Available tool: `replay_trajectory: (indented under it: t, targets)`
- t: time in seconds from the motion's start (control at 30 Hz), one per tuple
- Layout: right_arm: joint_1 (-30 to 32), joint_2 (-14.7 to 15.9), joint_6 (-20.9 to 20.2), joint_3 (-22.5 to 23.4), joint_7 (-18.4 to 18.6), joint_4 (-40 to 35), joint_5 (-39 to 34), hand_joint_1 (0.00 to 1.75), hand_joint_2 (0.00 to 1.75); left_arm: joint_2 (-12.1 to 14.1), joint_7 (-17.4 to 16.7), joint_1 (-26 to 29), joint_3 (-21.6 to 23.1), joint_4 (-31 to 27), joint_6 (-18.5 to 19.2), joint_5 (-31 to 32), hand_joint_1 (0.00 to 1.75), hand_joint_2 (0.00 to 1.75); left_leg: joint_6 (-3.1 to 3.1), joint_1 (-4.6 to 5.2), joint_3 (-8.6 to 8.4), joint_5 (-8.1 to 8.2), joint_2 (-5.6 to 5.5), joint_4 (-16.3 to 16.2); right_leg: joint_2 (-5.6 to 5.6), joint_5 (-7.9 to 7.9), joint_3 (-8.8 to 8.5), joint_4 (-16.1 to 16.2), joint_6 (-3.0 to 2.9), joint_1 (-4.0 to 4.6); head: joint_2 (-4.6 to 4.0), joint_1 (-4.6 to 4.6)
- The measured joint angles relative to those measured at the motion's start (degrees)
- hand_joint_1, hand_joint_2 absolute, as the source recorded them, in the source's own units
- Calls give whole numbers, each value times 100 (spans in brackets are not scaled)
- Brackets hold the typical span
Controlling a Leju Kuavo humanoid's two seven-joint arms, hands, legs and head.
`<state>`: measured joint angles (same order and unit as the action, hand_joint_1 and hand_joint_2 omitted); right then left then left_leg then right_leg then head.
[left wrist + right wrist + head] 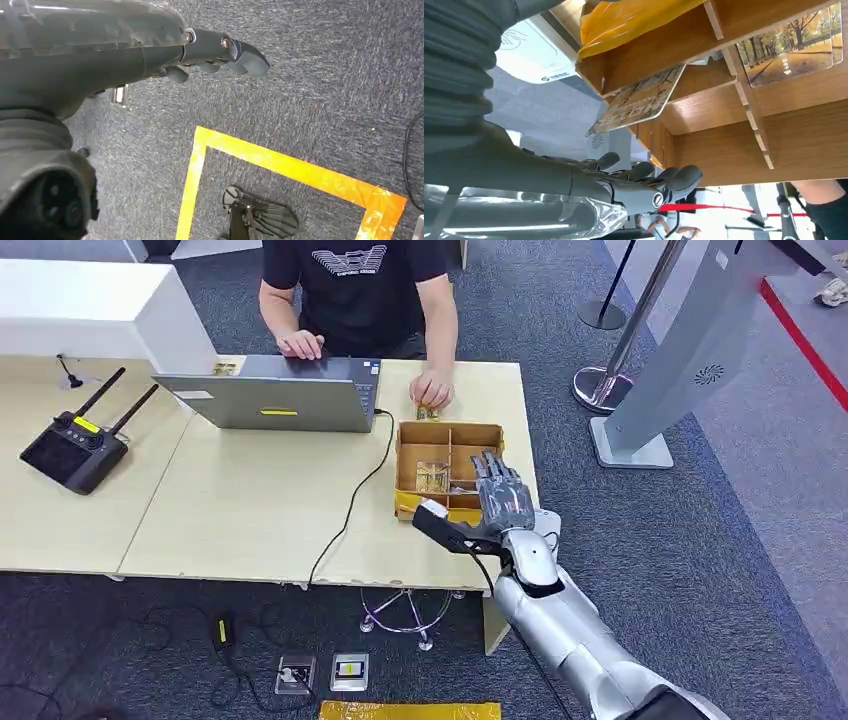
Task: Pass the card to the sensor for recognition and then transmit it.
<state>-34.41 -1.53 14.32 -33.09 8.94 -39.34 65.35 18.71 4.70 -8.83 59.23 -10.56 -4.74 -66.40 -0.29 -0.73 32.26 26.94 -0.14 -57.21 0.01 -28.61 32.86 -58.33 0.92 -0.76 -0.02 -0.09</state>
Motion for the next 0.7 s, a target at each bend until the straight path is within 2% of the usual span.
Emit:
replay_trajectory:
  t: [0.03,0.07,0.1,0.7]
  targets:
    - [0,0,0,0,-2,9,2,51,175,0,0,0,0,0,0,0,0,0,0,0,0,0,0,0,0,0,0,0,0,0,0,0]
    - [0,0,0,0,-7,20,4,155,175,0,0,0,0,0,0,0,0,0,0,0,0,0,0,0,0,0,0,0,0,0,0,0]
    - [0,2,0,0,-9,31,7,175,175,0,0,0,0,0,0,-2,0,0,0,0,0,0,0,0,0,0,0,0,0,0,0,0]
    - [-52,-2,26,0,-81,177,-144,175,175,0,0,-1,92,0,0,-17,0,0,0,0,0,0,0,0,0,0,0,0,0,0,0,-2]
